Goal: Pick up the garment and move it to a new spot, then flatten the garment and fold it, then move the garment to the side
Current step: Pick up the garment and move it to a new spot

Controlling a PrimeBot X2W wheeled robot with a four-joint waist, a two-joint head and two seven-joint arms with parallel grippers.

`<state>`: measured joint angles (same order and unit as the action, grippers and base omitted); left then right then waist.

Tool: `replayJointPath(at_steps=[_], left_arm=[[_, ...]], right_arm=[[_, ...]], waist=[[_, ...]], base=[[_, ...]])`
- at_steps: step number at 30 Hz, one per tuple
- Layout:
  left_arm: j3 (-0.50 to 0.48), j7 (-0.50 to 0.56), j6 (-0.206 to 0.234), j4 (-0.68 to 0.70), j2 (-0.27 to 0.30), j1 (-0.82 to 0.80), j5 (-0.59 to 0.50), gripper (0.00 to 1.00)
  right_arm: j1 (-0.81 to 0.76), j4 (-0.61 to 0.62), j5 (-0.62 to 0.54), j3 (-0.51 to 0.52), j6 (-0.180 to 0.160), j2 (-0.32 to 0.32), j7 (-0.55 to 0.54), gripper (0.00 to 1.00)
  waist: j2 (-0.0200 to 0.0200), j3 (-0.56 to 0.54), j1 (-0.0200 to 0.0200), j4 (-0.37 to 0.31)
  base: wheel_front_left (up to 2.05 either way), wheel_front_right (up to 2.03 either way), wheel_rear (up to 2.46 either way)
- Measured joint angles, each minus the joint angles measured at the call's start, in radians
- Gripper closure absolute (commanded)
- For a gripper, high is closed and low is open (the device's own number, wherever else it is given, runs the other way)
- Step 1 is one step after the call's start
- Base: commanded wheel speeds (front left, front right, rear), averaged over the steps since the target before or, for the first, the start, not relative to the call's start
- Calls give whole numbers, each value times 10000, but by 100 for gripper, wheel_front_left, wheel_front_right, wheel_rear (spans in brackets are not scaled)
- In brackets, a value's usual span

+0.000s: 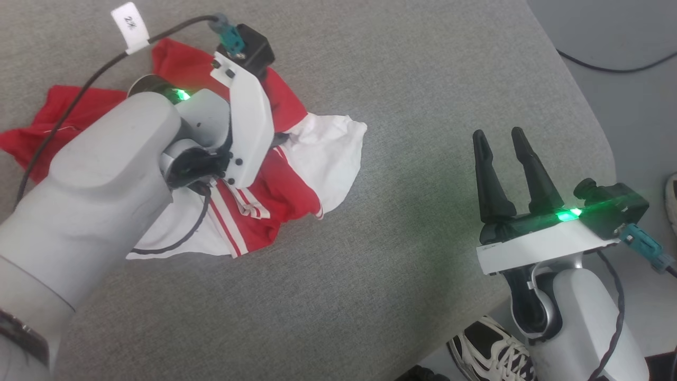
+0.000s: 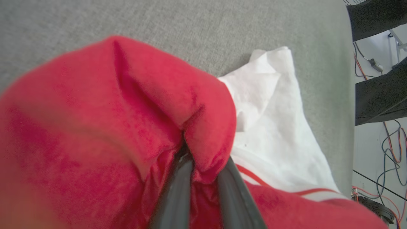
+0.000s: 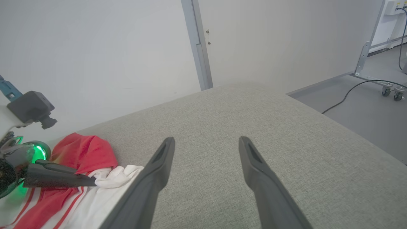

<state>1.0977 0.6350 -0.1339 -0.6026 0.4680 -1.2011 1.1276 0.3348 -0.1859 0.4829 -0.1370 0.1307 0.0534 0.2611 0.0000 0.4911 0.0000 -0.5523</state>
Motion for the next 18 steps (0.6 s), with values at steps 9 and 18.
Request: replayJointPath(at_steps=[9,18], left_arm=[[1087,-489,-90,-362,38,-497,-125,47],[1352,-2466,10,-186,-40,-477,522,0]], right_arm=[[-18,92,88,-67,0,-6,0,0],[12,-130,-807,211,0,-12,0,0]], waist=[[0,190,0,-37],[0,-358,0,823]], base=[[0,0,0],[0,0,0]])
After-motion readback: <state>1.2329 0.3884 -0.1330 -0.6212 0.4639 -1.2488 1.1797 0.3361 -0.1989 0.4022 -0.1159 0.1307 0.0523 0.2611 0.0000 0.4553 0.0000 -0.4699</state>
